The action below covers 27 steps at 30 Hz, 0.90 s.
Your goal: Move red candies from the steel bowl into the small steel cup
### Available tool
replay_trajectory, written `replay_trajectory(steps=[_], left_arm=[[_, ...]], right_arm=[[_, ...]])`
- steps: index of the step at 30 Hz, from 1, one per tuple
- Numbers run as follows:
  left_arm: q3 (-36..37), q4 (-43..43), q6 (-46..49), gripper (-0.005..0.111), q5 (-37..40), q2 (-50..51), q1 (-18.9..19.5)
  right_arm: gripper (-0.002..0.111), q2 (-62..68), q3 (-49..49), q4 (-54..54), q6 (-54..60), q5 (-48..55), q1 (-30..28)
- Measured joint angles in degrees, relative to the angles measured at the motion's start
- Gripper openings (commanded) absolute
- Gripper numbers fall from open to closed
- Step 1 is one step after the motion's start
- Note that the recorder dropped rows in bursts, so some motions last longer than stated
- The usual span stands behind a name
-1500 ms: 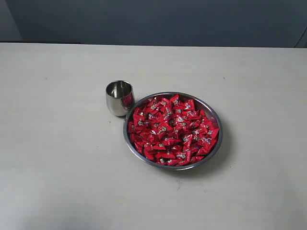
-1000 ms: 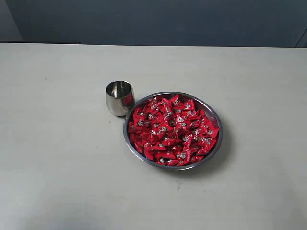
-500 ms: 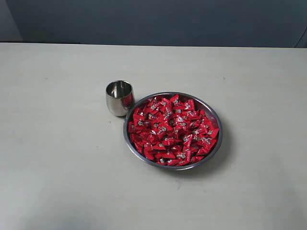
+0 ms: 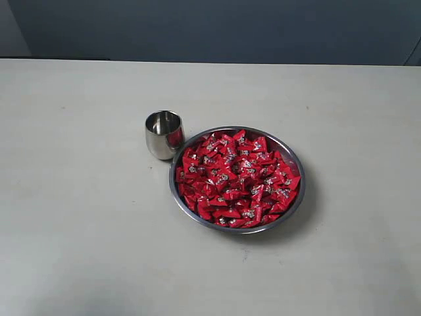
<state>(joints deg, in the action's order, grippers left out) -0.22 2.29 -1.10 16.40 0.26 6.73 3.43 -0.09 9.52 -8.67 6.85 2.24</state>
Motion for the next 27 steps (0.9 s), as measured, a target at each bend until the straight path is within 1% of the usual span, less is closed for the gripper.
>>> replay_trajectory(steps=[5,7,8,10,12,16,23,27], left_arm=[[0.0,0.0,0.0,0.0,0.0,0.0,0.0],[0.0,0.0,0.0,0.0,0.0,0.0,0.0],[0.0,0.0,0.0,0.0,0.0,0.0,0.0],[0.0,0.0,0.0,0.0,0.0,0.0,0.0],[0.0,0.0,0.0,0.0,0.0,0.0,0.0],[0.0,0.0,0.0,0.0,0.0,0.0,0.0],[0.0,0.0,0.0,0.0,0.0,0.0,0.0],[0.0,0.0,0.0,0.0,0.0,0.0,0.0]], right_arm=[[-0.001,0.0,0.0,-0.4,-0.1,-5.4,0.0],[-0.001,0.0,0.0,-4.8,-2.7,-10.8,0.0],[-0.001,0.0,0.0,-9.1,-4.4,-13.6,0.0],[-0.001,0.0,0.0,-13.0,-5.2,-17.3,0.0],[-0.001,0.0,0.0,-14.7,-5.3,-20.3,0.0],[-0.001,0.0,0.0,-16.4,-5.4,-22.2,0.0],[-0.001,0.0,0.0,-16.6,-5.4,-22.4,0.0],[-0.001,0.0,0.0,-19.2,-7.0,-22.4,0.0]])
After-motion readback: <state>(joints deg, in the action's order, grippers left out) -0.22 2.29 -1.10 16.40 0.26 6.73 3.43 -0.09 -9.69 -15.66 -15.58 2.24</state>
